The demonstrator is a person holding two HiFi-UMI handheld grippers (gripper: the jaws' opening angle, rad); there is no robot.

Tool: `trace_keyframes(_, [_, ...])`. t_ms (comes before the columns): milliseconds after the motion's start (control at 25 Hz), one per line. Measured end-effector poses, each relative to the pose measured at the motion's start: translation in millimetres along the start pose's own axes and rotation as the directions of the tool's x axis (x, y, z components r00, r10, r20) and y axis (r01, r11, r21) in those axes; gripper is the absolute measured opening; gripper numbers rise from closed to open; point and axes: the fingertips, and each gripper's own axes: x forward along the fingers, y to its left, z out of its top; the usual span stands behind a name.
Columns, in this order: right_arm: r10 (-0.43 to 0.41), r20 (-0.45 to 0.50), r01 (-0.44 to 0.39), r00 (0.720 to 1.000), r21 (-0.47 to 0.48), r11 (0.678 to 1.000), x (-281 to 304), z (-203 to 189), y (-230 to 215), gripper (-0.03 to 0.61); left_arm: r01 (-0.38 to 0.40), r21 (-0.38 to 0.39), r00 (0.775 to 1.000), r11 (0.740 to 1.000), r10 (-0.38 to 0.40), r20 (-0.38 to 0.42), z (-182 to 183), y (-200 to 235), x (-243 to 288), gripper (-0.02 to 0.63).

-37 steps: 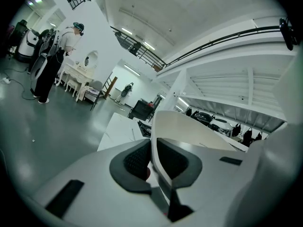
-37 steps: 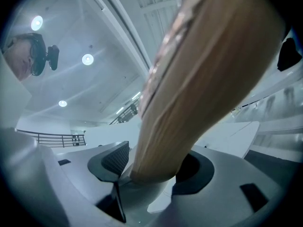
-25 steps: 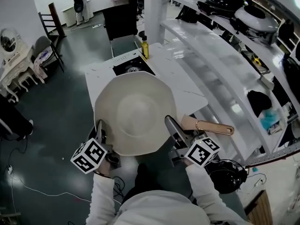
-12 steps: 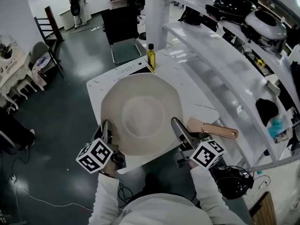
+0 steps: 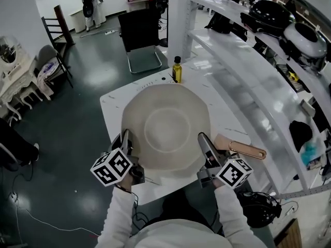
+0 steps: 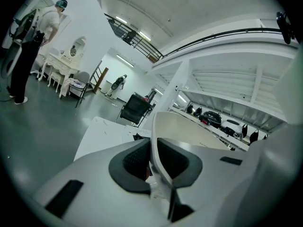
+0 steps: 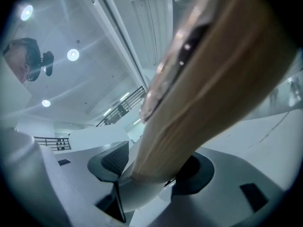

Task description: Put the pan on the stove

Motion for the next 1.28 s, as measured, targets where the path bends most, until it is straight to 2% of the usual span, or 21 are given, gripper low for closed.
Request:
trace_keyframes(680, [0.029, -0.06, -0.029, 0.998, 0.015, 0.999, 104, 13, -50, 0.287, -0.057, -0.017, 0.998, 0.998, 0.057, 0.006, 27, 24, 93, 0.048])
trace_keyframes(1080, [0.035, -0.065, -0.033, 0.997, 0.024, 0.999, 155, 20, -76, 0.288, -0.068, -0.002, 0.998, 0.998, 0.068, 0.011, 48, 32, 143, 0.048])
trace_keyframes(1280, [0.03, -0.066, -0.027, 0.997, 0.04, 0.999, 171, 21, -89, 0.288, -0.077, -0.007, 0.997, 0.997, 0.077, 0.001, 46, 36, 162, 0.048])
